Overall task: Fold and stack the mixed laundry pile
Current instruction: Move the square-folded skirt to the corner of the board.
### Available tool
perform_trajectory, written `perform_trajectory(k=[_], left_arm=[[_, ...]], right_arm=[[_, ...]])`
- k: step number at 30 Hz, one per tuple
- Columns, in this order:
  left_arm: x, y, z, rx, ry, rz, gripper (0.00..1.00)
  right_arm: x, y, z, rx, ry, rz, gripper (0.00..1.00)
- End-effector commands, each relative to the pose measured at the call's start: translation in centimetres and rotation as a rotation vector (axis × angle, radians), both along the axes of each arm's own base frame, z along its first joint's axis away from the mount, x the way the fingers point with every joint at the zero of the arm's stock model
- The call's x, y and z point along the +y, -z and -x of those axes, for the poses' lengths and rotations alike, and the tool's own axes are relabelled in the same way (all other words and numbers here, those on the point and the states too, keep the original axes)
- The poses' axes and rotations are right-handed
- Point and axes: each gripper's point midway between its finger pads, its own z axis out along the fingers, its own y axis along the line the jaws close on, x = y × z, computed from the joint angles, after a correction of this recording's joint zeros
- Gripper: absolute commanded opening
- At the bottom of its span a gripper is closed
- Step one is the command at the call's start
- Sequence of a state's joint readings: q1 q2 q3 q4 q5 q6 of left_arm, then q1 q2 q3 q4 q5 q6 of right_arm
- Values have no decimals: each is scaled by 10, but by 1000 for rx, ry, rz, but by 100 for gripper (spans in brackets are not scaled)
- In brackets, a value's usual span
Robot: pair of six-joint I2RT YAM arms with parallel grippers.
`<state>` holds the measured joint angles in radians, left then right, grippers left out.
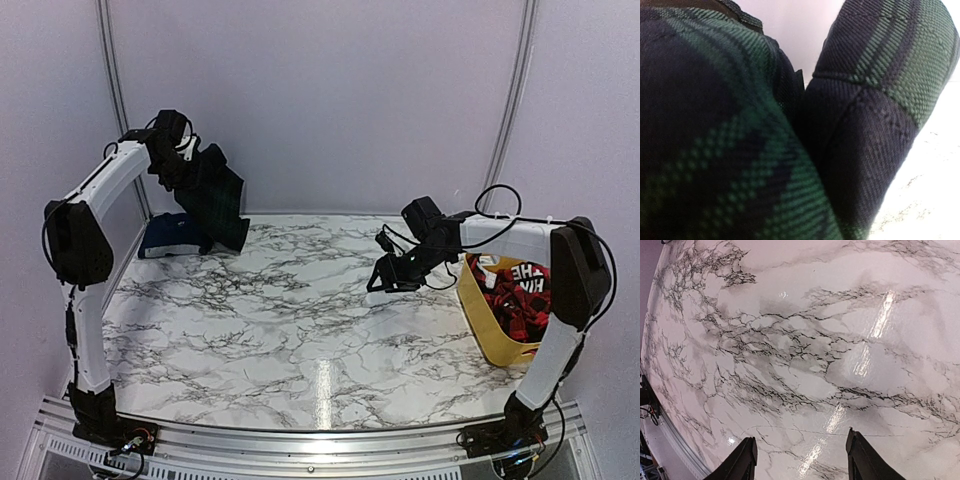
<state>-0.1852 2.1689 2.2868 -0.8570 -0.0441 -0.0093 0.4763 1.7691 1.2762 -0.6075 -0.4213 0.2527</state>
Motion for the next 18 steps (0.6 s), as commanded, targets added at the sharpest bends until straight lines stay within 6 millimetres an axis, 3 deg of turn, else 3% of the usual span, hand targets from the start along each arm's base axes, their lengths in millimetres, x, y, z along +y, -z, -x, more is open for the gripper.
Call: perform_trajectory(k=[1,10,17,18], left_arm=[[5,-61,1,-151,13,20,0],[45,-54,-6,-142,-7,42,0],[78,-20,-23,-92,-51,67,0],[96,-11,-26,-78,-82,72,0]], right_arm=[[2,4,2,13,-19,-1,57],[2,6,3,24,-22,-1,57],[3,8,1,30,-22,2,56],[4,8,0,30,-21,2,56]])
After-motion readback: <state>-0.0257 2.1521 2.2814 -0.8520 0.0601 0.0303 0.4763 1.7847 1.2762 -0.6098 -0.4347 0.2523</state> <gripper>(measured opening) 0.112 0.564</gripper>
